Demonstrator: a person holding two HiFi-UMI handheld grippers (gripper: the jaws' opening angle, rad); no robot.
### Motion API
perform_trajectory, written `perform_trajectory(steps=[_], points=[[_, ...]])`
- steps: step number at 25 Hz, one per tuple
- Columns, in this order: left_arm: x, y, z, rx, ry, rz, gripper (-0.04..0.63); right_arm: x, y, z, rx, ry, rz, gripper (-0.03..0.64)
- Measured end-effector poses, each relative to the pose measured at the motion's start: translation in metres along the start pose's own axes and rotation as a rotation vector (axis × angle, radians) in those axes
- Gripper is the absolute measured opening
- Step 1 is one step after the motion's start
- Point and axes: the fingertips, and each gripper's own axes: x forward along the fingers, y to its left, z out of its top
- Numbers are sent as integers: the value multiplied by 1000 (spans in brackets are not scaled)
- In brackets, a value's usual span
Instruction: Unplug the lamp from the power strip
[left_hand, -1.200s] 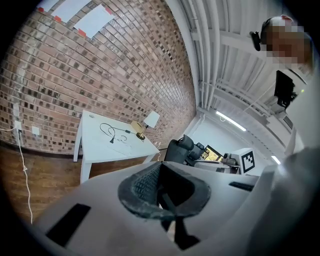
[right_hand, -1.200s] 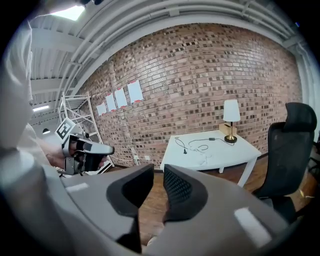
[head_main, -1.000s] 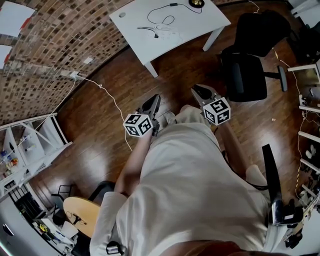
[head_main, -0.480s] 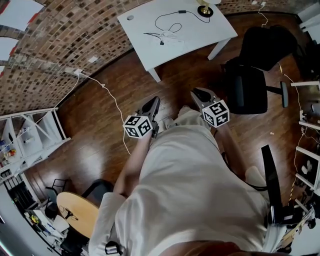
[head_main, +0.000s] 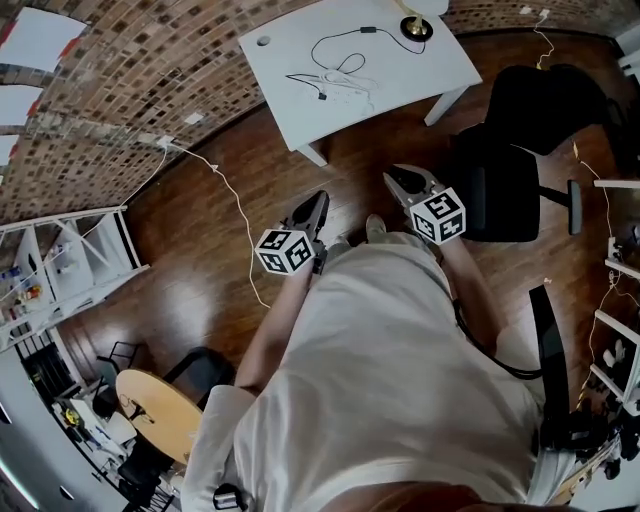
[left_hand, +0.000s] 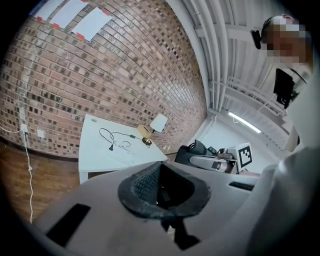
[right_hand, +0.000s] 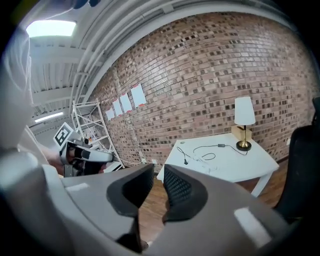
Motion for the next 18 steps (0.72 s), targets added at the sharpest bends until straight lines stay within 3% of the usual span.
perform_trajectory(steps=[9, 11, 14, 18], points=[[6, -1, -25, -53, -5, 87, 3, 7, -17, 4, -41, -14, 84, 43], [9, -1, -24, -55, -14, 100, 3, 6, -19, 5, 3, -25, 116, 43], [11, -3, -19, -52, -21, 105, 3, 0, -17, 24, 184, -108, 214, 44], [7, -1, -20, -62, -3, 121, 3, -3, -19, 41, 166, -133, 209, 44]])
